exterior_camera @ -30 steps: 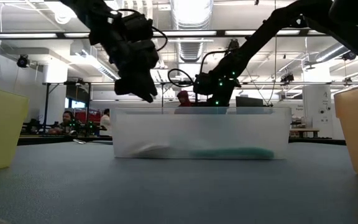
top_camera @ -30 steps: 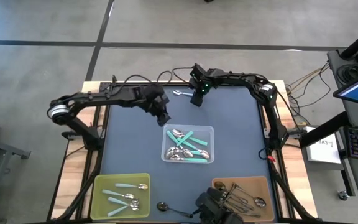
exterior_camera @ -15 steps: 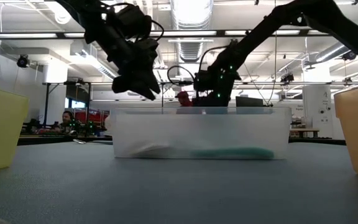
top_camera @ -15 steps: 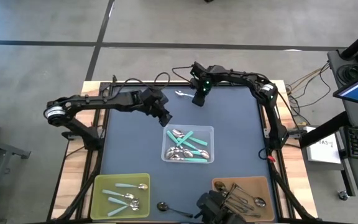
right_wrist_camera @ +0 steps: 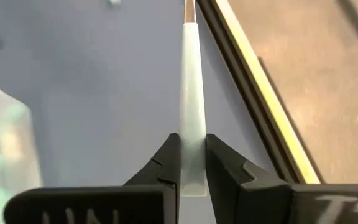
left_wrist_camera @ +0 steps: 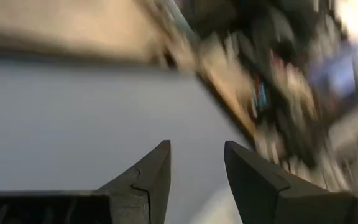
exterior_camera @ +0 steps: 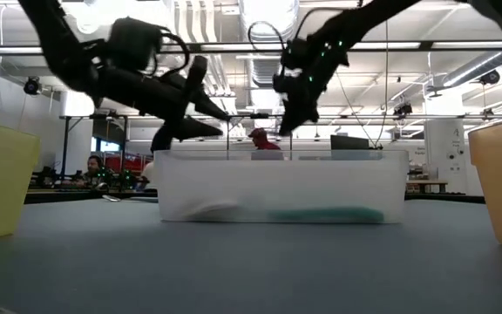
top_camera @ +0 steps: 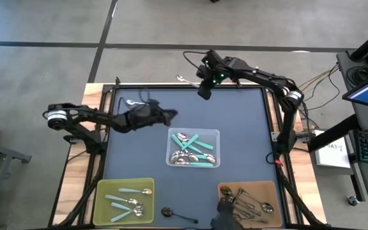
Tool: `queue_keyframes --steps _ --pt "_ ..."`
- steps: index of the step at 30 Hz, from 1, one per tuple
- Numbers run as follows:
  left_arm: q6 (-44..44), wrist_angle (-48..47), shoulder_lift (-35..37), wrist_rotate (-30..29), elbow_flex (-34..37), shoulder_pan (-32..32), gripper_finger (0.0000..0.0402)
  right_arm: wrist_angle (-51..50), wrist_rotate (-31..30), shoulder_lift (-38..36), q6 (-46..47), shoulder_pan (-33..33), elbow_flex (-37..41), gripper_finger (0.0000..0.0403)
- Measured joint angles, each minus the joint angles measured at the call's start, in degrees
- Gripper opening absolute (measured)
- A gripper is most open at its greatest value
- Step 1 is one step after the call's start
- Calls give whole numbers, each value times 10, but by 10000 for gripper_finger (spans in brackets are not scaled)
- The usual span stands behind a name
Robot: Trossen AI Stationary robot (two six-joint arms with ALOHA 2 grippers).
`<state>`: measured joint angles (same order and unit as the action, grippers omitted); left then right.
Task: Sort silverware by color (type)
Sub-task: Put the light blue spoon into the yellow bin
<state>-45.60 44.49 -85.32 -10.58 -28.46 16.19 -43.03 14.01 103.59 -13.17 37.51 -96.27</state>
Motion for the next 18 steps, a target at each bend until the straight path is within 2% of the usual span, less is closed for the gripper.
queue_keyframes --steps 2,4,10,18 --pt "1 66 0 -76 18 1 131 16 0 -15 1 -16 0 37" --pt "11 93 0 -122 21 2 131 34 1 -25 -2 -36 0 37" --pt "49 102 0 -144 -20 1 131 109 -5 -31 1 -88 0 37" --pt "128 105 1 -229 -69 -20 131 179 -22 -35 1 -120 0 37"
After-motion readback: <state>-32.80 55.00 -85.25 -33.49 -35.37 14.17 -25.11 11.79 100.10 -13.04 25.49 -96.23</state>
